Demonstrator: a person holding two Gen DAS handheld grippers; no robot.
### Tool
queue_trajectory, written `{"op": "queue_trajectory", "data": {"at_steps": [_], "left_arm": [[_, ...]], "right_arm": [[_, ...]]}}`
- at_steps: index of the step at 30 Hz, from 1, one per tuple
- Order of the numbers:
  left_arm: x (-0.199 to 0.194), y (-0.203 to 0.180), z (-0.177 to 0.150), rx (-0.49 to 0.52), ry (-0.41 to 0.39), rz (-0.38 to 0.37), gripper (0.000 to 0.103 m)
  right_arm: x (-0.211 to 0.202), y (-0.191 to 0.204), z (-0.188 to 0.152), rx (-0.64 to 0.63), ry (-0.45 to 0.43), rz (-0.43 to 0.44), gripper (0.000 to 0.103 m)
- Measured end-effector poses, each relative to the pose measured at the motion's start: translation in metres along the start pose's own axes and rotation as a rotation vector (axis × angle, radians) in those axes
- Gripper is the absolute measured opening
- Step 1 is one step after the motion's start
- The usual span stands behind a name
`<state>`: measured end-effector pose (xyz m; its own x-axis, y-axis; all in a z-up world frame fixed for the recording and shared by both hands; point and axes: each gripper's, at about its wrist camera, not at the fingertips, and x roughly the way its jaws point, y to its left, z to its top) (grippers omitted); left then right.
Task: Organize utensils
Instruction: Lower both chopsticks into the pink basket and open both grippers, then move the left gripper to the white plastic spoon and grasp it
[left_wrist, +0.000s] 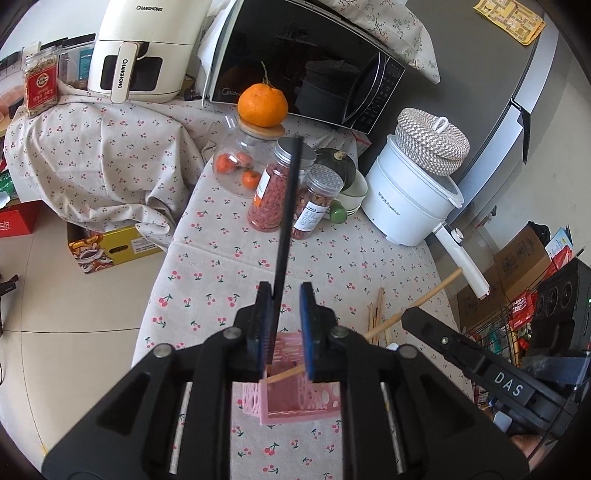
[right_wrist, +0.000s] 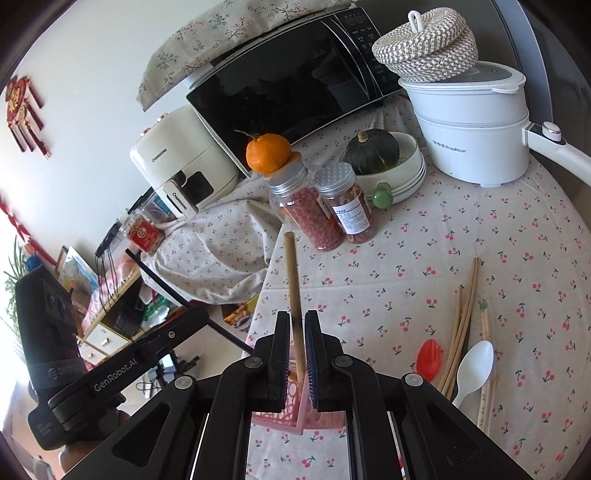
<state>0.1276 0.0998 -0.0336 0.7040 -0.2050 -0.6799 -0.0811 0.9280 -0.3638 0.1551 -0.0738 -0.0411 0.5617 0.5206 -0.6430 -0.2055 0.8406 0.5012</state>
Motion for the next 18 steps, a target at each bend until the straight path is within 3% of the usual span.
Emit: {"op": "queue_trajectory", "data": {"at_steps": [2, 5, 8, 11, 18], "left_arm": [[-0.004, -0.003, -0.001, 0.014, -0.01, 0.005, 0.047], [-0.011, -0.009, -0.004, 0.042, -0.014, 0.001, 0.06], [-0.017, -0.013, -0.007, 0.058, -0.009, 0.0, 0.074], [-0.024, -0.017, -0.011, 0.078, -0.007, 0.017, 0.082], [-0.033, -0.029, -0.029, 0.187, 0.021, 0.053, 0.086]], "right_arm": [[-0.006, -0.003, 0.001, 0.018, -0.01, 0.007, 0.022], [-0.023, -0.005, 0.005, 0.025, -0.051, 0.022, 0.038], [-0.044, -0.005, 0.007, 0.021, -0.089, 0.047, 0.047], [-0.063, -0.008, 0.004, 0.007, -0.107, 0.046, 0.051], [-0.092, -0.025, -0.01, -0.024, -0.093, -0.012, 0.061]]}}
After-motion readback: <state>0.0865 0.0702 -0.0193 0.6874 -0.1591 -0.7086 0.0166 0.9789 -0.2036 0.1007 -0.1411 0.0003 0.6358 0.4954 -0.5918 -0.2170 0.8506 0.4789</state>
